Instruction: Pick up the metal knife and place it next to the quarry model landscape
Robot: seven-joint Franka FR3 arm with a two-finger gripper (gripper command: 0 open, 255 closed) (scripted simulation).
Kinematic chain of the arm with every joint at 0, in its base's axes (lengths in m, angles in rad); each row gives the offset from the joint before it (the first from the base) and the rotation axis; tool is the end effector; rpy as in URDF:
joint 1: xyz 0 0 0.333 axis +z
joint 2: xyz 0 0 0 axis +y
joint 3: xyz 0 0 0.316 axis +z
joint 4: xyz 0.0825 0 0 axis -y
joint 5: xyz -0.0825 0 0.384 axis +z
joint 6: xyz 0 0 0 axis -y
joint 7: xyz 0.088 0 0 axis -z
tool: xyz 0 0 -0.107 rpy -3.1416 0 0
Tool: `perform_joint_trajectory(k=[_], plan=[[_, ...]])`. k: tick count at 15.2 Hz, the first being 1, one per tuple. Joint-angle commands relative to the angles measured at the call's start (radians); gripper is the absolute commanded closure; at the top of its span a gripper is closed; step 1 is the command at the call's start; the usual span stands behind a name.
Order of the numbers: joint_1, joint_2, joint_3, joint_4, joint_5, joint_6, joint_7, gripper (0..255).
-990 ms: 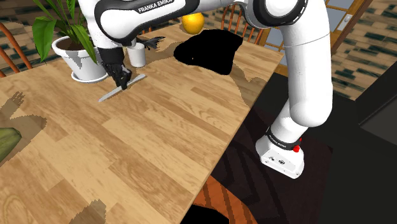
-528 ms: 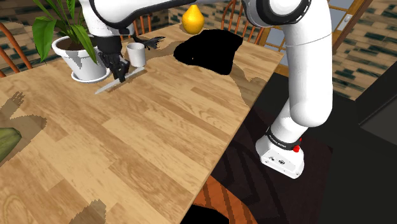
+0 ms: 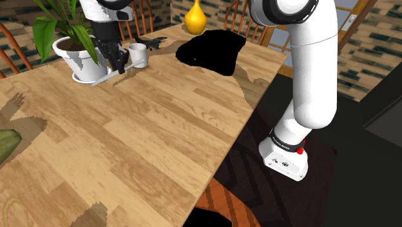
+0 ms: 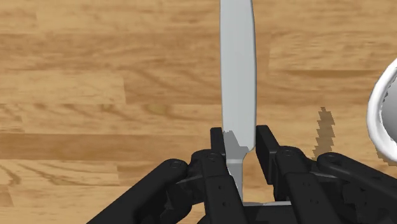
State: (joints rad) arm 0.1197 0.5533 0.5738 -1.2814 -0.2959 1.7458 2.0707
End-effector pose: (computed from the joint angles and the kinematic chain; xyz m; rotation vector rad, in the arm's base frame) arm 0.6067 0.3528 0.4664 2.4046 -2.0118 0.0006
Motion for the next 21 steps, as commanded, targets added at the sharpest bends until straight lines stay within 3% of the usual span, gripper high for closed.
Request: perform_joint_trajectory(k=[1,8,14,21], plan=[[0.006,0.004,0.0,0.036,0.0,-0.031,-0.004,255],[0.029,0.015,0.0,0.143,-0.002,-0.124,-0.012,255],[-0.171,-0.236,0.022,-0.217,0.114,0.009,-0.122,255],[-0.325,-0.476,-0.014,-0.496,0.25,0.091,-0.312,255]])
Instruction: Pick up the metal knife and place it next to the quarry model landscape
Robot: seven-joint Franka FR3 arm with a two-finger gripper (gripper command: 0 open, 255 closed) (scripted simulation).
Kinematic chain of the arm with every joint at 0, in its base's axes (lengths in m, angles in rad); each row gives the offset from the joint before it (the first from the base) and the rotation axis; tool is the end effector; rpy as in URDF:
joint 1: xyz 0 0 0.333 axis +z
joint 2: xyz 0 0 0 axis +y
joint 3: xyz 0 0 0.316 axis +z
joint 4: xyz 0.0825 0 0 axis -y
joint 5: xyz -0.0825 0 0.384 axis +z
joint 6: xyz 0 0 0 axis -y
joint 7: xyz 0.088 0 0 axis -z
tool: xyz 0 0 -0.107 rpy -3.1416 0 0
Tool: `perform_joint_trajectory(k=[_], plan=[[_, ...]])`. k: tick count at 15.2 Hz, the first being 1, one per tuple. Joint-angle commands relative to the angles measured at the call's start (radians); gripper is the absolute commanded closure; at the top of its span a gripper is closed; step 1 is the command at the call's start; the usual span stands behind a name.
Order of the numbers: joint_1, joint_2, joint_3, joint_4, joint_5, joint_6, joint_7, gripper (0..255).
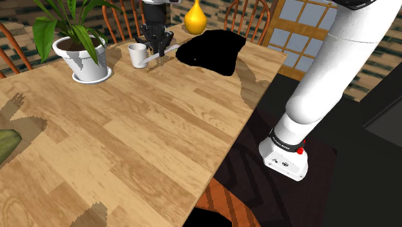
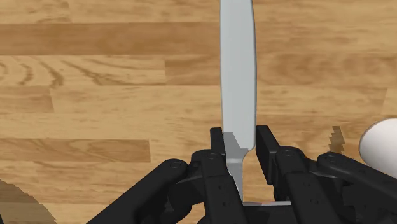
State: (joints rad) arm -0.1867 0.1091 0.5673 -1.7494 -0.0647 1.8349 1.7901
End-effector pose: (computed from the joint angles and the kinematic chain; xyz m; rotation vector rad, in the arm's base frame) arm 0.5547 0.2035 0.5089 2.4024 -2.0131 0.0009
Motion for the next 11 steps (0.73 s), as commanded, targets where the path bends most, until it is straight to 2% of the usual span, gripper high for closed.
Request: perform_joint_trajectory(k=[1,6,11], plan=[[-0.035,-0.062,-0.018,-0.06,0.036,0.009,-0.061,255],[-0.096,-0.197,-0.083,-0.2,0.103,0.032,-0.209,255],[-0.143,-0.301,-0.162,-0.308,0.139,0.041,-0.35,255]])
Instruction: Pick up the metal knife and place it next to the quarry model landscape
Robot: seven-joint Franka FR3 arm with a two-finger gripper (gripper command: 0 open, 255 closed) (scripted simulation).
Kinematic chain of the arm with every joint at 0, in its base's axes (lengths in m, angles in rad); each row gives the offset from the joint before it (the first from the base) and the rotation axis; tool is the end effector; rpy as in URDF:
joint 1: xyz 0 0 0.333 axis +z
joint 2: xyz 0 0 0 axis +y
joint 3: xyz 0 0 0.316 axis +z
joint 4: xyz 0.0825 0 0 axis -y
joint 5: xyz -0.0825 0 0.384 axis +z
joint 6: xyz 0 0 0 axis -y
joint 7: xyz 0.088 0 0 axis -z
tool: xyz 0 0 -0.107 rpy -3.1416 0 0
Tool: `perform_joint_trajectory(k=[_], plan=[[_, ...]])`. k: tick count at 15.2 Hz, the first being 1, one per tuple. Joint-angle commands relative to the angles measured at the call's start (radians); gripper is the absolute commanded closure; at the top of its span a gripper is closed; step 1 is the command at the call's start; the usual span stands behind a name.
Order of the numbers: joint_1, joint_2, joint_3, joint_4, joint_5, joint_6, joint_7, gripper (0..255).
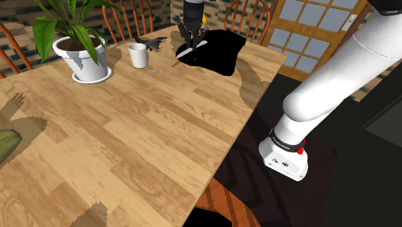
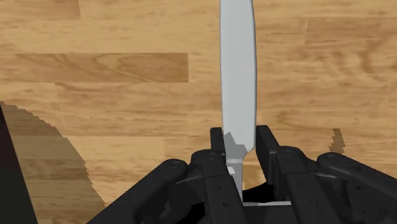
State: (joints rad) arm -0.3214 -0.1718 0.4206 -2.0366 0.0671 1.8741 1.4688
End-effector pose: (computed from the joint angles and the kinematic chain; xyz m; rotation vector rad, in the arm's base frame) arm 0.5065 0.0653 0.5118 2.4016 -2.0136 0.0012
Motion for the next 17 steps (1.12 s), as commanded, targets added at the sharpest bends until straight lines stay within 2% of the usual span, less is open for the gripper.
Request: perform_joint_trajectory(k=[1,9,17], plan=[[-0.017,-0.037,-0.031,-0.039,0.01,0.002,-0.056,255],[-0.087,-0.135,-0.167,-0.143,0.006,0.004,-0.264,255],[-0.165,-0.161,-0.302,-0.177,-0.033,0.006,-0.46,255]])
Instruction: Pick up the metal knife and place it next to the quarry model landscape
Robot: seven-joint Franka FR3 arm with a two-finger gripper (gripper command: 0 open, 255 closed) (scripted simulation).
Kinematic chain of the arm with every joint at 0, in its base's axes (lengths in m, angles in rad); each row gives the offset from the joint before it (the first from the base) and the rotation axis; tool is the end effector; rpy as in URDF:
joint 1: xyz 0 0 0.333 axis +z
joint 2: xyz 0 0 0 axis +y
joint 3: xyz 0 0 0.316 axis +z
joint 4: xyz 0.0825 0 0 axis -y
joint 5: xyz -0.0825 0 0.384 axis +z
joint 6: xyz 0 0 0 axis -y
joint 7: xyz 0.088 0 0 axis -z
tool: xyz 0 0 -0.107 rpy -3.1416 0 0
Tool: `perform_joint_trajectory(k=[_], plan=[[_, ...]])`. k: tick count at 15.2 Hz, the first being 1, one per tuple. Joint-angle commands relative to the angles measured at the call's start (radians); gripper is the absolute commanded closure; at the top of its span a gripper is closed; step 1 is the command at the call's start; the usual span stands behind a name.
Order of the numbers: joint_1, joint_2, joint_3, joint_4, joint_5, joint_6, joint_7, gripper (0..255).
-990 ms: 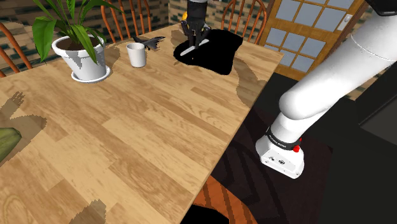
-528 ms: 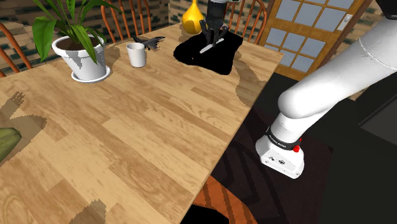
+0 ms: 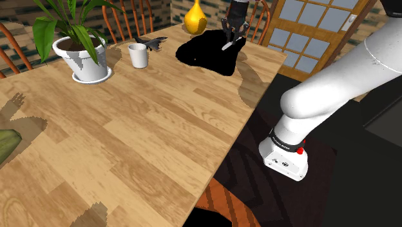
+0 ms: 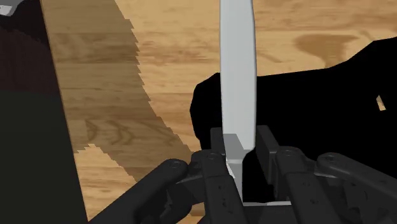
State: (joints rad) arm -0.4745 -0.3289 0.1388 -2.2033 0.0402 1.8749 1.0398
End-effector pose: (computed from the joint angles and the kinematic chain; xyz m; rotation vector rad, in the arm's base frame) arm 0.4329 -0.1428 0.5141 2.4027 -2.0135 0.0002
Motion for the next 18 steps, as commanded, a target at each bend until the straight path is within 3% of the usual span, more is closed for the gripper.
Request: perform_joint_trajectory(k=[1,10,18], plan=[[-0.022,-0.002,-0.037,-0.009,-0.012,0.006,-0.055,255],[-0.112,0.06,-0.182,0.049,-0.059,0.01,-0.269,255],[-0.187,0.181,-0.3,0.177,-0.072,0.006,-0.457,255]])
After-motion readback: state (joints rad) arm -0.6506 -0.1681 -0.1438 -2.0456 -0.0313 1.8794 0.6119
